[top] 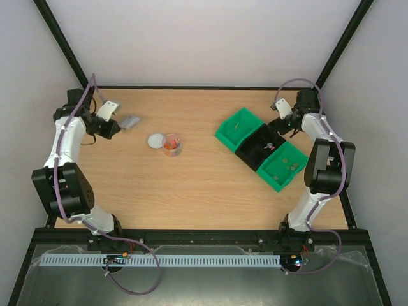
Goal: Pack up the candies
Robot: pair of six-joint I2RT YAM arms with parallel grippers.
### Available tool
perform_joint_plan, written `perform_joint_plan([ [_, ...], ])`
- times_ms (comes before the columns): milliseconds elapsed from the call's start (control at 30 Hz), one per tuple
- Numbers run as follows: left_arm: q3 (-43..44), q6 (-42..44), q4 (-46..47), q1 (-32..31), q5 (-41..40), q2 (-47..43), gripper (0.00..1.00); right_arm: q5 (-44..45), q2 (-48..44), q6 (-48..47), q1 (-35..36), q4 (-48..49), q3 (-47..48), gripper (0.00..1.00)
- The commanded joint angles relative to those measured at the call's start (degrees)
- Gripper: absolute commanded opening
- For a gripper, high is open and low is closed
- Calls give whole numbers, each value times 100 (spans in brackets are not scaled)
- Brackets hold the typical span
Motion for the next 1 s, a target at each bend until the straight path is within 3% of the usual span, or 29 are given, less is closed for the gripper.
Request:
perform_joint_plan([
  [0,-358,-1056,1237,373,-301,284,2,-349,-419,303,-25,-337,299,96],
  [233,-1263,-1613,2809,430,-752,807,2,-985,-344,1184,30,-694,989,99],
  [367,-1511,-1655,3200,431,-933,1148,2,-1170,-264,1476,205,-833,1256,100],
  [733,-1896,-861,2759,497,-1046,1238,20,-1349,-138,1765,861,-806,1524,100],
  [967,-1549,-675,2247,546,-551,969,31,-1517,92,1943,1172,-786,1793,100],
])
